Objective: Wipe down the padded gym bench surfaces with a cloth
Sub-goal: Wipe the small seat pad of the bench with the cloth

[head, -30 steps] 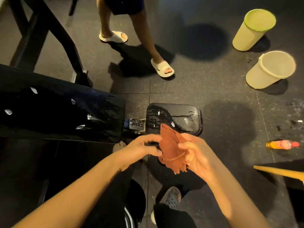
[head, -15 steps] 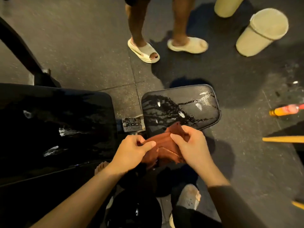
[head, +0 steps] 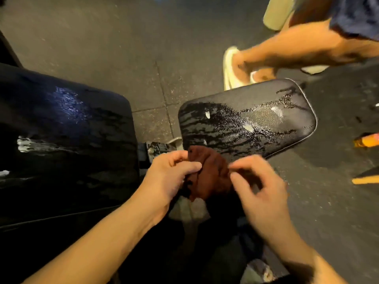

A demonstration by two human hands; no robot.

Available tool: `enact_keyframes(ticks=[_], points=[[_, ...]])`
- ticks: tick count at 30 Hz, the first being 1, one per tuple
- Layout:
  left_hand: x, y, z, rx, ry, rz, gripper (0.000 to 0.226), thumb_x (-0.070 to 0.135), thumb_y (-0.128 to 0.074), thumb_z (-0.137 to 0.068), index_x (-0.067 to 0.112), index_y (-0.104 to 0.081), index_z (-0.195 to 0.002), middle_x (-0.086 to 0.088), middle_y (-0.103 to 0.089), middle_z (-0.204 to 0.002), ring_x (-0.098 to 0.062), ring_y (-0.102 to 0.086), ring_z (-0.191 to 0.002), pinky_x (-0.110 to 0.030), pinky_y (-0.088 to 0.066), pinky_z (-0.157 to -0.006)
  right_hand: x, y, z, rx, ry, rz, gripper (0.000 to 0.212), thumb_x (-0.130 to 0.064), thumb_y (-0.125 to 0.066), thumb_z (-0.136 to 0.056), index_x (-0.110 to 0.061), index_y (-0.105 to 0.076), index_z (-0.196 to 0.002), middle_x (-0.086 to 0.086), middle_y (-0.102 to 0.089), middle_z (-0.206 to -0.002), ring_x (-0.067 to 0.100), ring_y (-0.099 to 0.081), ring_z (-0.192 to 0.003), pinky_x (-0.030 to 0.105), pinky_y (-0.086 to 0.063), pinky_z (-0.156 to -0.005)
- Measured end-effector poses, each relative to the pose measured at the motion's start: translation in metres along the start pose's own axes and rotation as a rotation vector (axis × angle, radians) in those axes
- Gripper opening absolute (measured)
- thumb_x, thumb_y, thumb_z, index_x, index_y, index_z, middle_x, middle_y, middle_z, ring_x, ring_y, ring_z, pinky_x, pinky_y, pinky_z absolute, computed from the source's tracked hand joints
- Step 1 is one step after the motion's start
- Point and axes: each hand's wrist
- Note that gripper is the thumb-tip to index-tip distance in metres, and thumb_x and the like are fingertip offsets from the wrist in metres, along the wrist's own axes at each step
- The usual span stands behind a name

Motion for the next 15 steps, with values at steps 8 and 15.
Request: enact_keyframes(ticks=[8,15], points=[[0.001,0.004,-0.01,-0.192,-0.279,0.065,0.032,0.0,-0.058,-0.087,0.0,-0.069,-0.117,-0.014,-0.074,-0.097,-0.02,-0.068,-0.08,-0.024,-0.055,-0.065,0.002,-0.004,-0.032,-0.252,-0.274,-0.514,0.038,-0.019,-0.077,-0.08,-0.003,-0.069,-0.114,0.009,-0.077,-0.1,0.013,-0.071,-0.085,0.02,-0.055,-0.072],[-0.011,-0.009,-0.006,-0.316,-0.323,0.229,0.032,-0.002,-0.047,-0.099,0.003,-0.065,-0.124,-0.013,-0.074,-0.116,-0.02,-0.072,-0.099,-0.025,-0.06,-0.084,-0.003,0.002,-0.015,-0.088,-0.294,-0.717,0.03,-0.007,-0.066,-0.093,-0.004,-0.065,-0.123,0.019,-0.073,-0.116,0.026,-0.072,-0.108,0.04,-0.057,-0.097]])
Point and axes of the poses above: each hand's wrist, its own z-axis away from the middle knuckle, its own y-axis out of the back of the hand, x = y × z
